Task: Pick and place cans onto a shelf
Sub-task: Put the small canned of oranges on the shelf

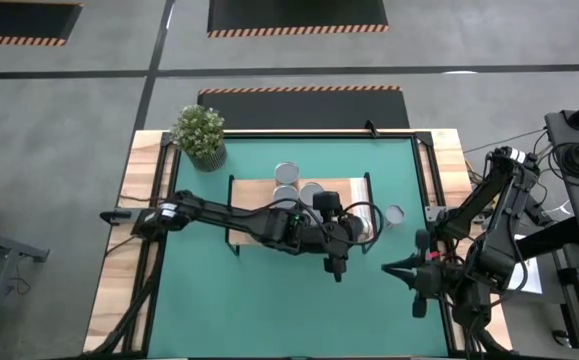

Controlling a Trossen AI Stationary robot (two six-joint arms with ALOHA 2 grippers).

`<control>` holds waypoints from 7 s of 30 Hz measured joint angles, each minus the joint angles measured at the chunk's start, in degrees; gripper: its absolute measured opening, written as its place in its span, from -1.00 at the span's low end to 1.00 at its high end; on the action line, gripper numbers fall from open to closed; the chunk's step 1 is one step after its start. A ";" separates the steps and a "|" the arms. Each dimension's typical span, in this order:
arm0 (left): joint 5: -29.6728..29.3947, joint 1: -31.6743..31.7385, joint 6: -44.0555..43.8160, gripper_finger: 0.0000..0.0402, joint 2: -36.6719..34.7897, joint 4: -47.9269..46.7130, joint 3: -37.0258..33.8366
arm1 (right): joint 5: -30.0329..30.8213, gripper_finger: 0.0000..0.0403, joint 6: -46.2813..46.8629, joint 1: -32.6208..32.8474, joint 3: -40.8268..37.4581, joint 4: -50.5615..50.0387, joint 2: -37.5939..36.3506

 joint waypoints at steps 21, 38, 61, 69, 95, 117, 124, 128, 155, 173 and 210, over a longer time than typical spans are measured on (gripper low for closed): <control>-9.24 -10.23 -0.46 0.39 -0.30 -1.04 0.00 | 1.60 0.12 -2.06 -5.05 0.35 7.64 1.67; -11.32 -9.88 -1.30 0.39 -0.31 -1.19 0.00 | -6.55 0.82 -7.95 -14.27 0.26 9.55 3.76; -10.91 -9.96 -1.08 0.39 -0.39 1.38 0.00 | -8.95 0.40 -14.47 -17.90 0.26 13.04 4.39; -10.83 -10.00 -1.08 0.50 -0.39 1.38 0.00 | -9.02 0.46 -15.15 -17.90 0.26 12.90 4.39; -19.65 -19.76 6.41 0.96 -5.89 0.40 0.02 | -4.05 0.45 -13.69 -22.53 -8.26 17.07 -2.44; -18.93 -29.62 4.03 0.96 -20.75 21.83 -35.72 | -4.57 0.47 -18.43 -28.98 -16.78 32.37 -8.94; -10.81 -29.78 7.96 0.96 -31.27 42.18 -53.64 | -4.66 0.47 -11.44 -27.68 -21.32 32.01 -8.99; -10.84 -29.69 8.41 0.96 -36.12 47.97 -59.67 | -4.47 0.47 -7.69 -27.75 -23.90 32.02 -8.97; -10.86 -30.15 7.34 0.96 -53.43 58.30 -78.01 | -1.77 0.48 -11.19 -28.00 -32.99 54.10 -8.86; -10.84 -30.13 7.31 0.96 -53.00 59.25 -77.61 | -5.76 0.52 -11.70 -27.99 -32.59 54.11 -8.84; -10.84 -30.11 8.80 0.96 -52.39 59.58 -77.57 | -5.51 0.51 -10.69 -27.99 -28.17 55.97 -5.42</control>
